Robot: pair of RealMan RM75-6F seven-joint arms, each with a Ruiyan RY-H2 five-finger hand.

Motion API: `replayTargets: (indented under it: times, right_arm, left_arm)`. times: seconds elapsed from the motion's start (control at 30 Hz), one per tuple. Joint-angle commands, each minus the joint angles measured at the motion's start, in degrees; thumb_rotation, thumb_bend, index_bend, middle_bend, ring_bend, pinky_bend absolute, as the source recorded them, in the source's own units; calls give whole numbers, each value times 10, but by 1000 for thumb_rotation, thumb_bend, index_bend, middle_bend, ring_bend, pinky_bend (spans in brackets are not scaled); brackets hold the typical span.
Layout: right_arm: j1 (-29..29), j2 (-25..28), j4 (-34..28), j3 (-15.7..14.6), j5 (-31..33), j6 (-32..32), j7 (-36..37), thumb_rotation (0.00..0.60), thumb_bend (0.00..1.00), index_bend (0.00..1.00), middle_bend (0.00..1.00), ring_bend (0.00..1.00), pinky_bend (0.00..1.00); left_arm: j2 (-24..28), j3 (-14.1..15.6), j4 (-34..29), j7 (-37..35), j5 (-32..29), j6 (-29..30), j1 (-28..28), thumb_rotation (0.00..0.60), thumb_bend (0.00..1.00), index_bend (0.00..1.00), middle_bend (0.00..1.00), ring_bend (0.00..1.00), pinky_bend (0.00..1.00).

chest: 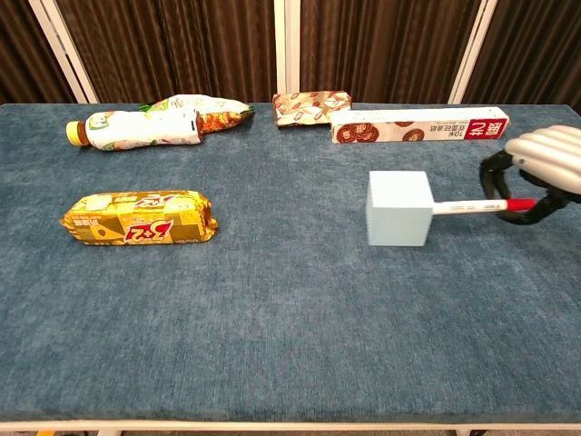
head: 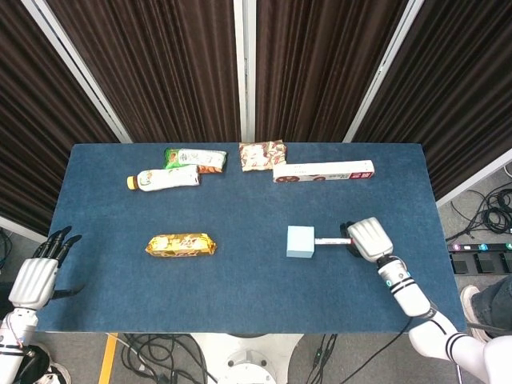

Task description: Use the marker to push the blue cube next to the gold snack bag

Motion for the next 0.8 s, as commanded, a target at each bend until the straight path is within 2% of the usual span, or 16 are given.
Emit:
replayTargets:
  times: [0.03,0.23,0.6,0.8]
  right_arm:
    - [8,-8,-10,6,2,-6,-13,600,295,620,628,894,974]
    - [16,-14,-23,15,13,-18,-36,600,294,620,628,895,974]
    - [0,15,-47,9,20,-7,-59,600,297,622,630,894,974]
    - [8,6,-55,12,21,-17,-70,600,297,622,632,894,974]
  left_arm:
    - [0,0,0,0,0,0,0,600,16,171,103,32,176]
    - [0,0,0,0,0,0,0,600,16,170,103,32,176]
    - [0,0,0,0,0,0,0,600,15,171,103,32,176]
    - [0,0,0,0,0,0,0,600,16,171,103,32,176]
